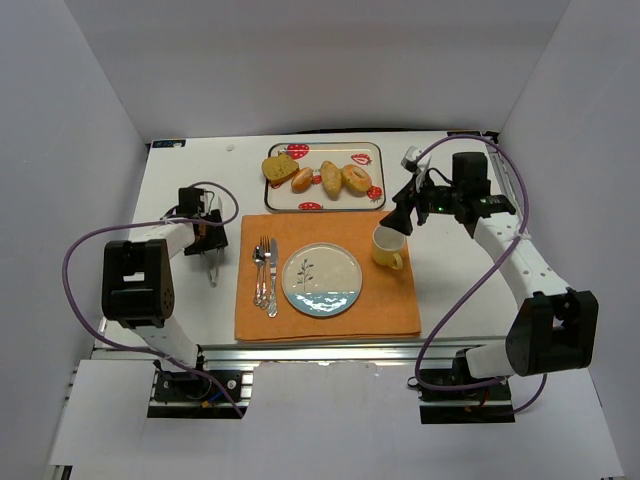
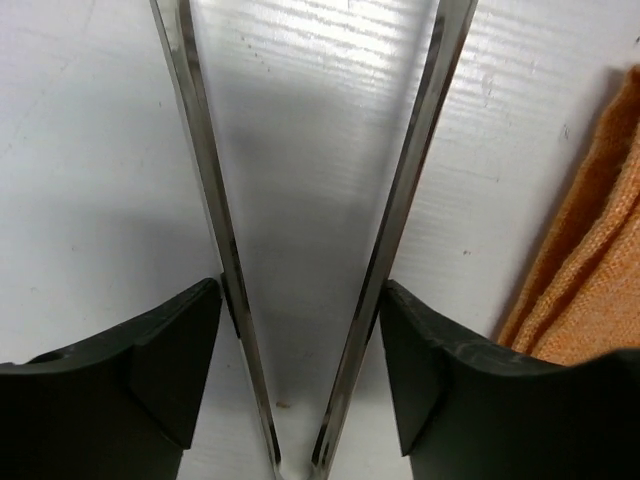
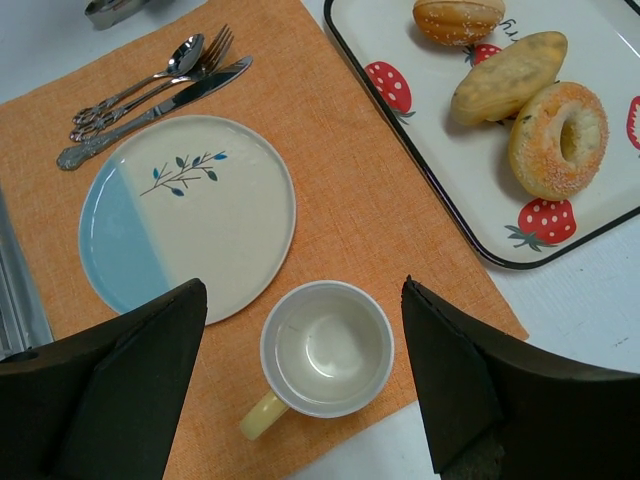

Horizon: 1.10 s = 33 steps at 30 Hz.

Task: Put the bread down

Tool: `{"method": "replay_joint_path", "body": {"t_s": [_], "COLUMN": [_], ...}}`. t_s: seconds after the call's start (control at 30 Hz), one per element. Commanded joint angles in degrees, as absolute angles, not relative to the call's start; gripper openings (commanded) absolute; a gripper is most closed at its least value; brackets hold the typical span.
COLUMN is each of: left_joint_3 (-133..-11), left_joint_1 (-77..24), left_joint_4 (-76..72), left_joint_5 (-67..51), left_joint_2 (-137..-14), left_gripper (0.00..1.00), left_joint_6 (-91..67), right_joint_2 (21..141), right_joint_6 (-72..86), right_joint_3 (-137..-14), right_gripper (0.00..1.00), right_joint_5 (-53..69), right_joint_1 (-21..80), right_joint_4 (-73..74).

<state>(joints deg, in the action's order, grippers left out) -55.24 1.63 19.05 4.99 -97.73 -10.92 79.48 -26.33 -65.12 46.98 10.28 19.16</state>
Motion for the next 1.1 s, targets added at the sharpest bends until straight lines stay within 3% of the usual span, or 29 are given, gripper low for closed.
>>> {"method": "replay_joint_path", "body": {"t_s": [0.0,0.07,0.2,0.23,0.3,0.37,0.53,0.67,0.83,1.07], "left_joint_3": [-54.85,-53.97,-52.39,-52.3,-52.21,-53.26,-63.08,-66.0,-69.95,-76.02], "left_joint_1": [1.58,1.58,1.58,1.58,1.58,1.58,-1.38,-4.91,-9.66,-12.74], "left_joint_4": [15.92,15.21,14.06,13.98,13.89,15.02,24.51,24.26,24.08,25.31], "left_joint_5": [2.73,2.73,2.11,1.85,1.76,1.06,-2.8,-8.25,-13.18,-11.34], "left_joint_2": [-97.91,-97.56,-96.95,-96.42,-95.19,-92.39,-84.56,-79.98,-82.08,-87.17], "left_gripper": [0.72,0.69,0.42,0.29,0.17,0.12,0.16,0.32,0.45,0.53], "left_joint_6": [-10.98,-11.51,-11.78,-12.04,-12.39,-13.27,-16.77,-20.3,-21.88,-20.92], "right_joint_2": [77.52,77.26,77.08,76.99,77.08,76.99,76.64,76.99,77.43,76.91], "right_joint_6": [-24.53,-23.91,-23.2,-23.2,-23.2,-23.2,-23.38,-21.62,-20.65,-21.01], "right_joint_3": [-64.95,-64.6,-64.25,-64.34,-64.34,-64.42,-64.42,-64.07,-63.9,-62.93], "right_gripper": [0.83,0.83,0.83,0.83,0.83,0.83,0.83,0.83,0.83,0.83], "right_joint_5": [48.69,48.78,49.31,49.48,49.74,49.75,50.18,51.15,52.29,52.73], "right_joint_1": [9.06,8.35,7.74,7.56,7.3,7.03,6.68,6.68,6.68,6.59], "right_joint_4": [16.0,15.3,14.5,14.5,14.41,14.41,14.5,13.28,12.22,11.78]}}
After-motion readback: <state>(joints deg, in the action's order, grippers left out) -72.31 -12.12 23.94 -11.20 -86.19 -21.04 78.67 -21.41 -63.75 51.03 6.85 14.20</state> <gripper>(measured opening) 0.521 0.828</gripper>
